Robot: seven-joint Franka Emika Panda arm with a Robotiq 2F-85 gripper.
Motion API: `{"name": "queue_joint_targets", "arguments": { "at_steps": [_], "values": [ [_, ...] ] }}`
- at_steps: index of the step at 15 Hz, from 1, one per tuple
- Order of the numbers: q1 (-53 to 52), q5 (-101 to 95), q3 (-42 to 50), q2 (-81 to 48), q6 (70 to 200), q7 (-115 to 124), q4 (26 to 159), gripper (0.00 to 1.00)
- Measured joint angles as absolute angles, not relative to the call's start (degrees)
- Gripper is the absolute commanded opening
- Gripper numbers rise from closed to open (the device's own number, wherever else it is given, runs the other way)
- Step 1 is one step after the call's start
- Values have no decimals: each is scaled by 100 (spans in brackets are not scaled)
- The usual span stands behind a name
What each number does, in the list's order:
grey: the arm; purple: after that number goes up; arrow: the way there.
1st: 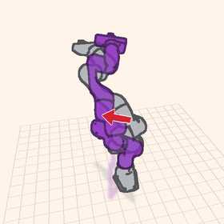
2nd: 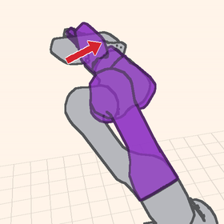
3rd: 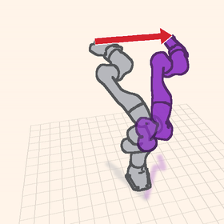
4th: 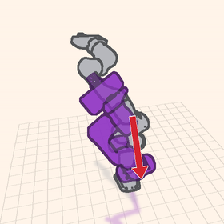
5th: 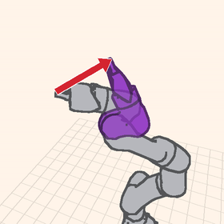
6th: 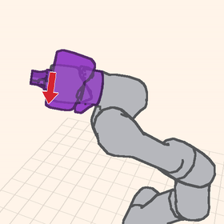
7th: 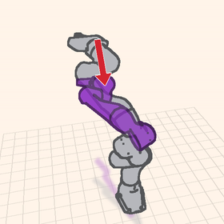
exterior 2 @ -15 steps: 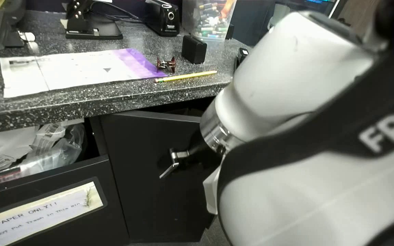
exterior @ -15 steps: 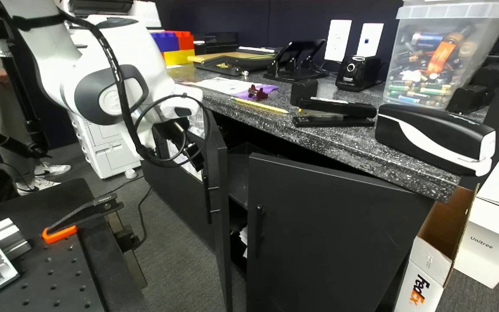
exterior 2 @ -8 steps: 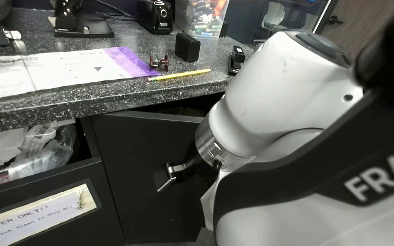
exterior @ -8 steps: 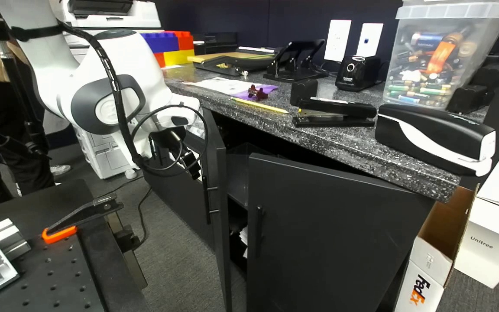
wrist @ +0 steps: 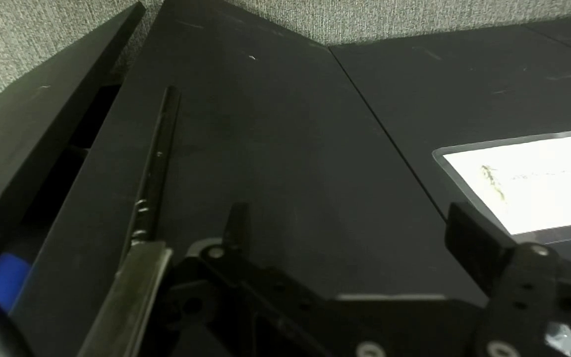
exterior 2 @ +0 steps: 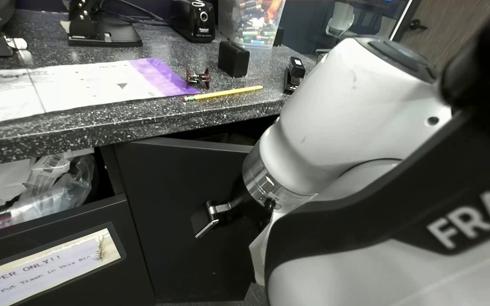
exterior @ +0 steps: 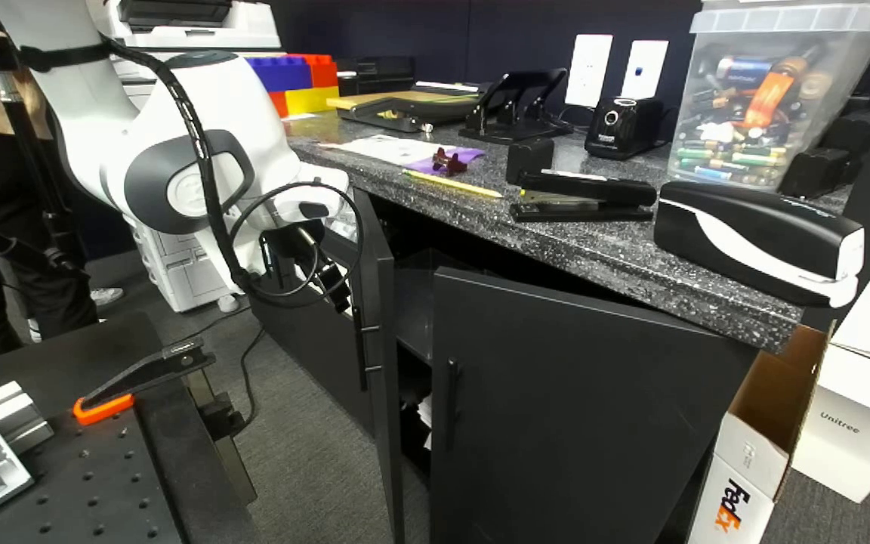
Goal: Open the left cabinet door
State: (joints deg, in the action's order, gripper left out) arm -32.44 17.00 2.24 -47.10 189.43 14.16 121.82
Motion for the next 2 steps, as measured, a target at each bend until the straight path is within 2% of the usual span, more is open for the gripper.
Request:
{"name": "queue_joint_targets", "arguments": {
  "at_steps": [2],
  "values": [
    [-3244,1700,224,-4710,18944,1416,12183,100]
  ]
}}
